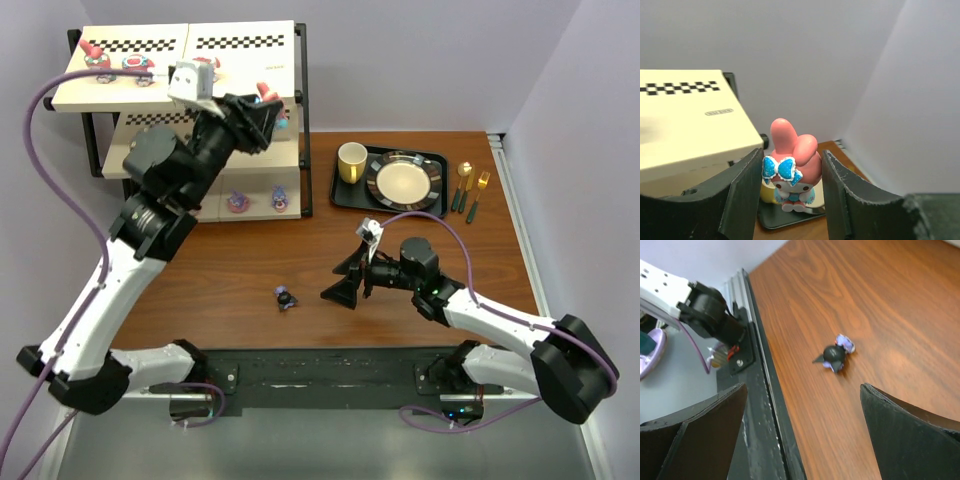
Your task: Place and organize the plastic toys onto the shelf
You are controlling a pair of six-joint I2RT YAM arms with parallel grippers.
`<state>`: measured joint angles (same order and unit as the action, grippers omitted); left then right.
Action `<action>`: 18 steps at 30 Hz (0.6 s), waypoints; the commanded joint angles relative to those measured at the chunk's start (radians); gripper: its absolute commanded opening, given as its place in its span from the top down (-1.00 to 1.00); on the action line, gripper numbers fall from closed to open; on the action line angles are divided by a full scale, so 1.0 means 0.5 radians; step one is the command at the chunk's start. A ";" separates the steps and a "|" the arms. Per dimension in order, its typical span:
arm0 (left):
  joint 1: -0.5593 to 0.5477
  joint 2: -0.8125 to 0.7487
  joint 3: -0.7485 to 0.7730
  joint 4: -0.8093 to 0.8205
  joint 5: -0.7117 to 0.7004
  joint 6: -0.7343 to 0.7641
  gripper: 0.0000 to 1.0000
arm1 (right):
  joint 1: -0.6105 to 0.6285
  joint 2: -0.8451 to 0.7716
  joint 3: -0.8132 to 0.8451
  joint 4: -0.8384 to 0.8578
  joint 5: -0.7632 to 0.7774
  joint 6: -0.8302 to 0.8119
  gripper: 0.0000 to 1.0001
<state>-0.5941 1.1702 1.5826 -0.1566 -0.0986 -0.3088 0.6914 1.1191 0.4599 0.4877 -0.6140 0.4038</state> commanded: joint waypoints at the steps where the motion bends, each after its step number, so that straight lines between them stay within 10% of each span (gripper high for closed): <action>1: 0.010 0.202 0.301 -0.015 -0.391 0.274 1.00 | -0.002 0.029 -0.033 0.040 0.041 -0.071 -0.97; 18: 0.274 0.706 0.627 0.236 -0.558 0.409 1.00 | -0.002 0.247 -0.134 0.325 -0.054 0.033 -0.97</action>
<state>-0.4911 1.5169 1.8313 -0.1432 -0.3824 -0.1162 0.6914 1.2266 0.3969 0.5743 -0.6220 0.4122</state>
